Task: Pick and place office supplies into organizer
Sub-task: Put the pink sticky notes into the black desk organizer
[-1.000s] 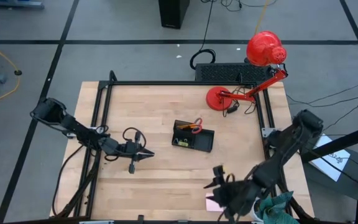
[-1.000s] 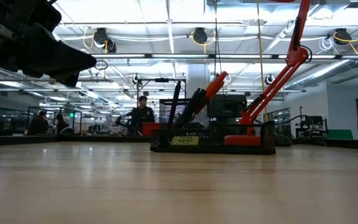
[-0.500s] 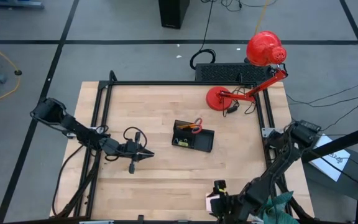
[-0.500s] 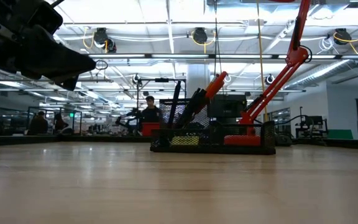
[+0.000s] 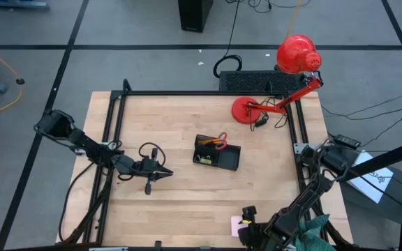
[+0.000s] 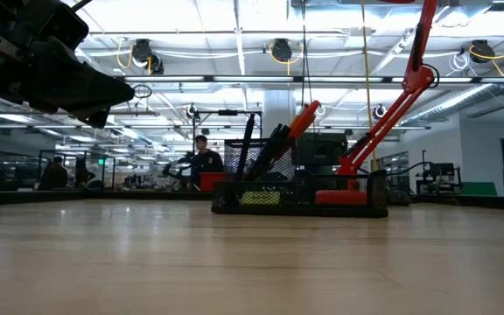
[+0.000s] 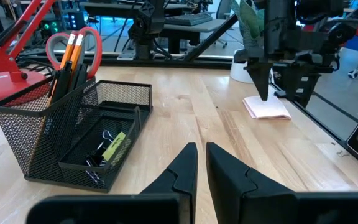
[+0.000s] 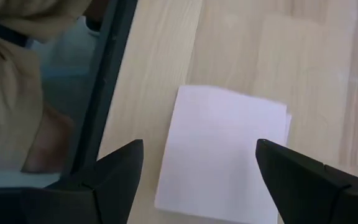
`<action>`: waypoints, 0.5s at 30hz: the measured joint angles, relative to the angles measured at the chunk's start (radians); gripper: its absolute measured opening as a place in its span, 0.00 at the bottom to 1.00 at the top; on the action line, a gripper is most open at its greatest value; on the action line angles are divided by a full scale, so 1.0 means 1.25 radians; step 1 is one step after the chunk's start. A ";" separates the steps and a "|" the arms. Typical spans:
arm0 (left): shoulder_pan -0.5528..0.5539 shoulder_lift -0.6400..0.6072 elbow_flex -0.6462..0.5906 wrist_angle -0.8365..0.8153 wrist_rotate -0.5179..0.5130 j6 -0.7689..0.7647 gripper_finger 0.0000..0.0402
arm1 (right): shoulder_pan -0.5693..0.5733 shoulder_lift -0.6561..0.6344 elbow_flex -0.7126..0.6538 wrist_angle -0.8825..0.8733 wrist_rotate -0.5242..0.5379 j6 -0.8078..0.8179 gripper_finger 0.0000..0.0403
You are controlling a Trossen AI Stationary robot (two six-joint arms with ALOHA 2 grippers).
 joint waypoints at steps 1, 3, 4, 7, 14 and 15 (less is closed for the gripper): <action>0.000 0.000 0.000 0.000 0.000 0.000 0.10 | 0.003 0.004 0.002 -0.005 0.000 0.000 0.76; 0.000 0.000 0.000 0.000 0.000 0.000 0.10 | 0.004 0.009 0.006 -0.006 0.003 0.000 0.76; 0.000 0.000 0.000 0.000 0.000 0.000 0.10 | 0.004 0.012 0.006 -0.009 0.003 0.000 0.76; 0.000 0.000 0.000 -0.006 0.000 -0.001 0.10 | 0.007 0.026 0.005 -0.022 0.009 0.001 0.75; 0.000 0.000 0.000 -0.026 0.000 -0.004 0.10 | 0.001 0.052 0.008 -0.041 0.027 0.006 0.74; 0.000 0.000 0.000 -0.031 0.000 -0.004 0.10 | -0.002 0.053 0.008 -0.046 0.028 0.012 0.74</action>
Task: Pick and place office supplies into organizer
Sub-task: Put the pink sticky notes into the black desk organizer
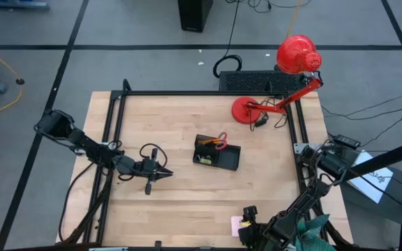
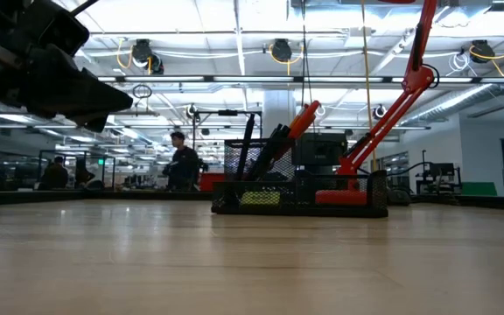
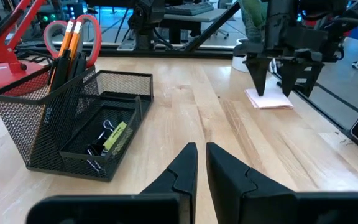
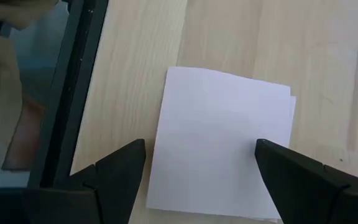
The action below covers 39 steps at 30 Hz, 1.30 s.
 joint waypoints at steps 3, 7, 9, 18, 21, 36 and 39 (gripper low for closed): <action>0.000 0.000 0.000 -0.012 0.000 -0.003 0.10 | -0.006 0.001 0.000 -0.027 0.006 0.030 0.74; 0.000 0.000 0.000 -0.011 0.000 -0.003 0.10 | -0.007 0.001 0.000 -0.062 0.048 0.049 0.74; 0.000 0.000 0.000 -0.011 0.000 -0.004 0.10 | -0.011 0.001 -0.001 -0.068 0.057 0.052 0.72; 0.000 0.000 0.000 -0.011 0.000 -0.019 0.10 | -0.018 0.003 -0.002 -0.067 0.037 0.078 0.40; 0.000 0.000 0.000 -0.011 0.000 -0.021 0.10 | -0.017 0.003 -0.002 -0.055 0.026 0.075 0.26; 0.000 0.000 0.000 -0.010 0.000 -0.020 0.10 | -0.019 -0.018 -0.006 -0.026 0.017 0.027 0.01; 0.000 0.000 0.000 -0.010 0.000 -0.021 0.10 | -0.021 -0.033 -0.007 -0.028 0.040 0.007 0.00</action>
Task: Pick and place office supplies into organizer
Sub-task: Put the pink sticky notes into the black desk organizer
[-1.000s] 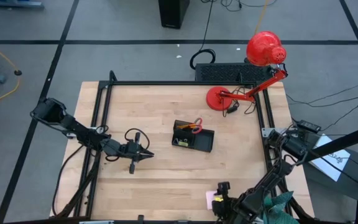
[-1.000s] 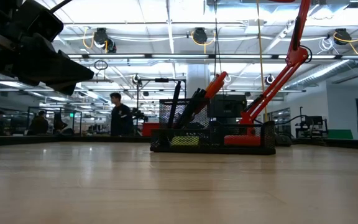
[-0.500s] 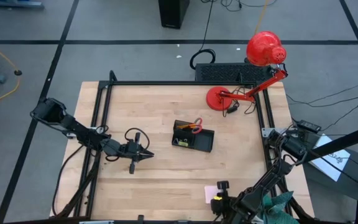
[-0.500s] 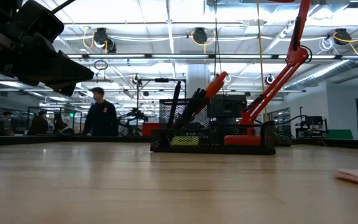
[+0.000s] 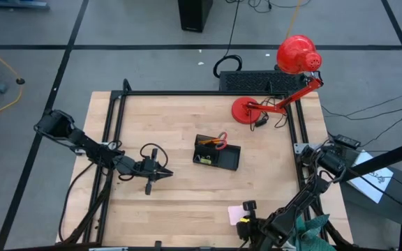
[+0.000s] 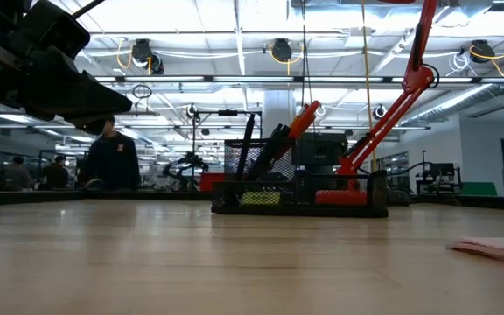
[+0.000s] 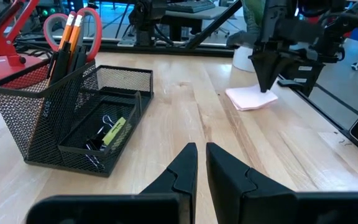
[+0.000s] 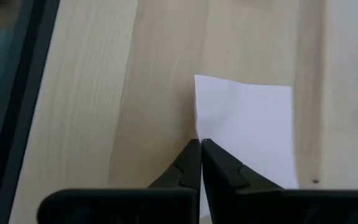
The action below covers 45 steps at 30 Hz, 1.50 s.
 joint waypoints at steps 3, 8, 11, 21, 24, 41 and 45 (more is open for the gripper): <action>0.000 0.000 0.000 0.000 0.000 -0.001 0.10 | -0.001 -0.015 0.000 0.001 0.041 -0.016 0.00; 0.000 0.000 0.000 -0.001 0.001 -0.001 0.10 | -0.002 -0.036 0.001 -0.001 0.104 -0.052 0.00; 0.000 0.000 0.000 -0.003 0.001 -0.002 0.10 | -0.004 -0.040 0.009 -0.037 0.137 -0.056 0.00; 0.000 0.000 0.000 -0.032 0.001 -0.013 0.10 | -0.038 -0.041 0.116 -0.273 0.263 -0.059 0.00; 0.000 0.000 0.000 -0.032 0.001 -0.013 0.10 | -0.058 -0.041 0.130 -0.337 0.286 -0.054 0.00; 0.000 0.000 0.000 -0.041 0.001 -0.013 0.10 | -0.245 -0.057 0.150 -0.449 0.373 -0.074 0.00; 0.000 0.000 0.000 -0.041 0.001 -0.016 0.10 | -0.287 -0.057 0.150 -0.451 0.352 -0.104 0.00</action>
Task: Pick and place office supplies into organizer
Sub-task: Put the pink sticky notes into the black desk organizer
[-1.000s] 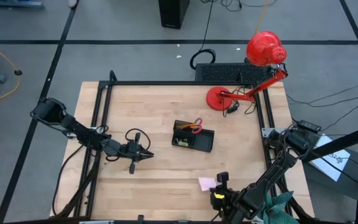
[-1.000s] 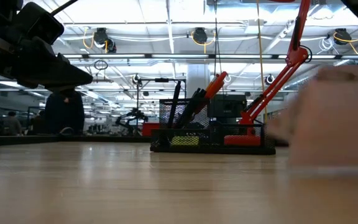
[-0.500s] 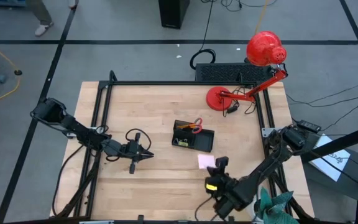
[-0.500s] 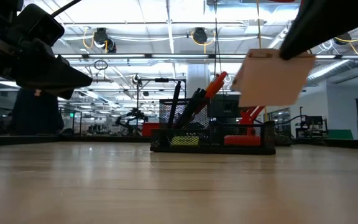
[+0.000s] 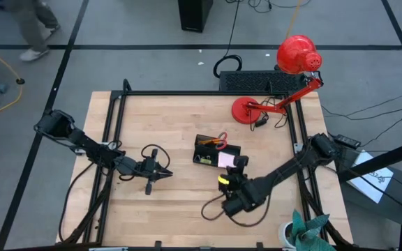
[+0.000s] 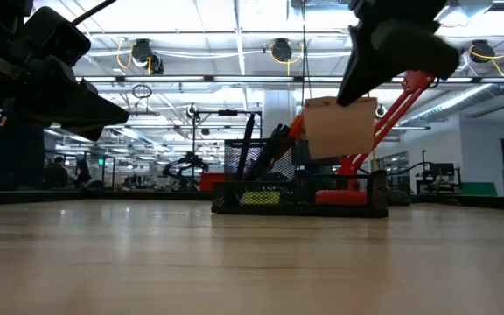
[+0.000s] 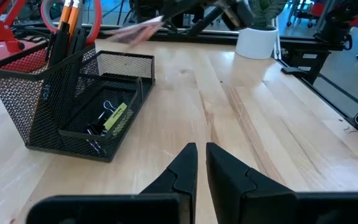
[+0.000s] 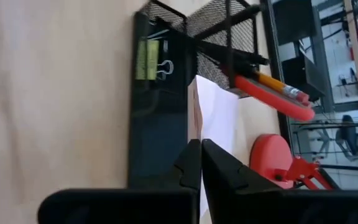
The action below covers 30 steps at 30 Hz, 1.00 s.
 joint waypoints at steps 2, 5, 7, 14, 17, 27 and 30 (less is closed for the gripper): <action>0.000 0.000 0.000 0.000 0.000 0.000 0.10 | -0.017 0.000 0.000 0.000 0.000 -0.013 0.00; 0.000 0.000 0.000 0.000 0.000 0.001 0.10 | -0.039 0.000 0.000 0.000 -0.006 -0.036 0.00; 0.000 0.000 0.000 0.000 0.000 0.001 0.10 | -0.056 0.000 -0.002 0.011 -0.031 -0.058 0.00; 0.000 0.000 0.000 -0.001 0.000 0.007 0.10 | -0.104 -0.001 -0.071 0.093 -0.042 -0.106 0.00; 0.000 0.000 0.000 -0.001 0.000 0.008 0.10 | -0.118 -0.001 -0.111 0.137 -0.042 -0.136 0.00; 0.000 0.000 0.000 -0.001 0.000 0.022 0.10 | -0.142 -0.001 -0.200 0.236 -0.042 -0.193 0.00; 0.000 0.000 0.000 -0.001 0.000 0.027 0.10 | -0.150 -0.001 -0.234 0.287 -0.041 -0.205 0.00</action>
